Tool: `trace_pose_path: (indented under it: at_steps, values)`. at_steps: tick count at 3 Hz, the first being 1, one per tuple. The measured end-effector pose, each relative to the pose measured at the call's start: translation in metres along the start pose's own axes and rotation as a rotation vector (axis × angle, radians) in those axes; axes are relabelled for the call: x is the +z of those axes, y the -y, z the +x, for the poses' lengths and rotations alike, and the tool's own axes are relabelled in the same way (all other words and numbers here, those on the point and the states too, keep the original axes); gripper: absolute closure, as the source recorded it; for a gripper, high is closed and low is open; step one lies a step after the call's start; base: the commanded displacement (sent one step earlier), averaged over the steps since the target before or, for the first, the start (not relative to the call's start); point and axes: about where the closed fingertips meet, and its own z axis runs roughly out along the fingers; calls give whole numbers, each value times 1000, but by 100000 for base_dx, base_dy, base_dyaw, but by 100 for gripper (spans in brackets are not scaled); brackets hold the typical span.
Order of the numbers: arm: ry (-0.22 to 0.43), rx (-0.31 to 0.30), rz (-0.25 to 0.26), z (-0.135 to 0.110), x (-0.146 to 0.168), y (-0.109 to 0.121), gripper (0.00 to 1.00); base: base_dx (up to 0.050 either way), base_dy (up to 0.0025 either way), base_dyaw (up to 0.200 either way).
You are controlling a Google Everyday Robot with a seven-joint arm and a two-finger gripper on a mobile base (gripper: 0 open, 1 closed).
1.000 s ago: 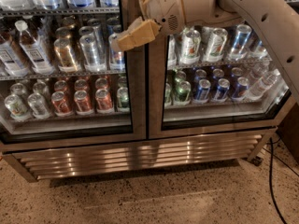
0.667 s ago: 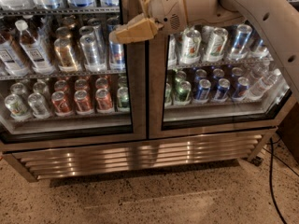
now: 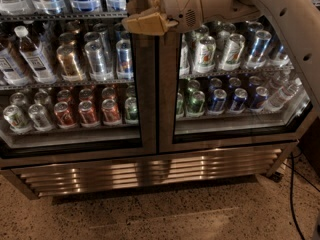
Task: Open left fridge door
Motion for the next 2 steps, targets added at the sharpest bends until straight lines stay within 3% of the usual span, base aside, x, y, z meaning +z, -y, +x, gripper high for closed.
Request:
trace_pose_path:
  at_steps: [1,2]
  values:
    - [-9,14,53,1,3,-8,100,0,0,0]
    - [-10,15,53,1,3,-8,100,0,0,0]
